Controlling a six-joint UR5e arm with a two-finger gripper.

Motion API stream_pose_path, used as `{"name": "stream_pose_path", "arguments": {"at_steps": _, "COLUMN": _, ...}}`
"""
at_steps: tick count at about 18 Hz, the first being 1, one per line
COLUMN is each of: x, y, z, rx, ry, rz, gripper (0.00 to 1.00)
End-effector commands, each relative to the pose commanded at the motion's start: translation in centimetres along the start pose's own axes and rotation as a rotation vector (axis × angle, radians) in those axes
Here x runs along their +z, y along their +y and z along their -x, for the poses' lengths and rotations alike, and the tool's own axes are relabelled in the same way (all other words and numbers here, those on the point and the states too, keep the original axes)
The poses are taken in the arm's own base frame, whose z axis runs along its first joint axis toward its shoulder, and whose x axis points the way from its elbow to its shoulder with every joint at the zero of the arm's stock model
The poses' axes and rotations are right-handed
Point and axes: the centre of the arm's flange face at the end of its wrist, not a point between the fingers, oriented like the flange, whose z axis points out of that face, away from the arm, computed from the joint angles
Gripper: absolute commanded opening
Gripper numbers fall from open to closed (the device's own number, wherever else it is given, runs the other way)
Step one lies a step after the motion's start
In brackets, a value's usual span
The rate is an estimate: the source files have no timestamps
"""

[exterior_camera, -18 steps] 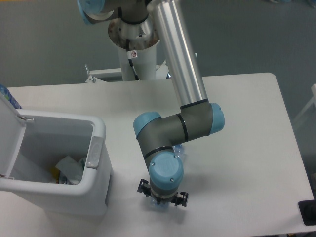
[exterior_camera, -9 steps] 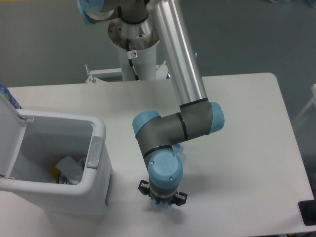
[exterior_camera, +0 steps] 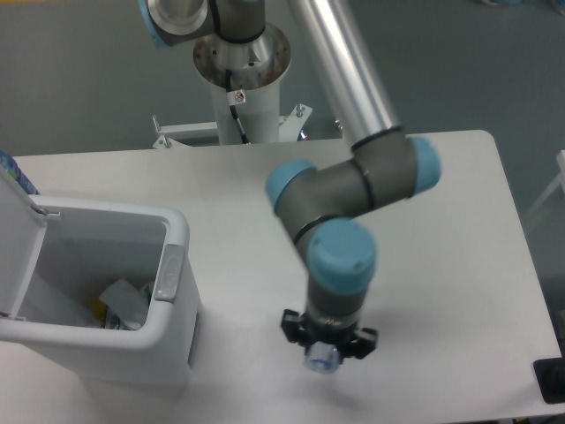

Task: Place the trash in the trash can
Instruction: 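Lift the bottle and carry it over the trash bin, then release the bottle into the bin and raise the gripper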

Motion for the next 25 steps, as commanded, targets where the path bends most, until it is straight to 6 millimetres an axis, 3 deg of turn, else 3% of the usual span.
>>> {"name": "stream_pose_path", "arguments": {"at_steps": 6, "x": -15.6, "y": -3.8, "z": -3.3, "rx": -0.163, "ry": 0.286, "rz": -0.451, "gripper": 0.24}}
{"name": "stream_pose_path", "arguments": {"at_steps": 8, "x": -18.6, "y": -4.3, "z": -4.9, "rx": -0.154, "ry": 0.328, "rz": -0.522, "gripper": 0.24}}
{"name": "stream_pose_path", "arguments": {"at_steps": 10, "x": -20.0, "y": -4.9, "z": -7.1, "rx": -0.123, "ry": 0.371, "rz": -0.559, "gripper": 0.24}}
{"name": "stream_pose_path", "arguments": {"at_steps": 16, "x": -19.7, "y": -7.9, "z": -16.7, "rx": -0.003, "ry": 0.481, "rz": -0.569, "gripper": 0.25}}
{"name": "stream_pose_path", "arguments": {"at_steps": 21, "x": -17.5, "y": -8.9, "z": -22.9, "rx": 0.069, "ry": 0.539, "rz": -0.543, "gripper": 0.27}}
{"name": "stream_pose_path", "arguments": {"at_steps": 23, "x": -16.1, "y": -8.8, "z": -23.3, "rx": 0.081, "ry": 0.545, "rz": -0.534, "gripper": 0.37}}
{"name": "stream_pose_path", "arguments": {"at_steps": 25, "x": -14.2, "y": -8.6, "z": -24.1, "rx": 0.115, "ry": 0.545, "rz": -0.547, "gripper": 0.62}}
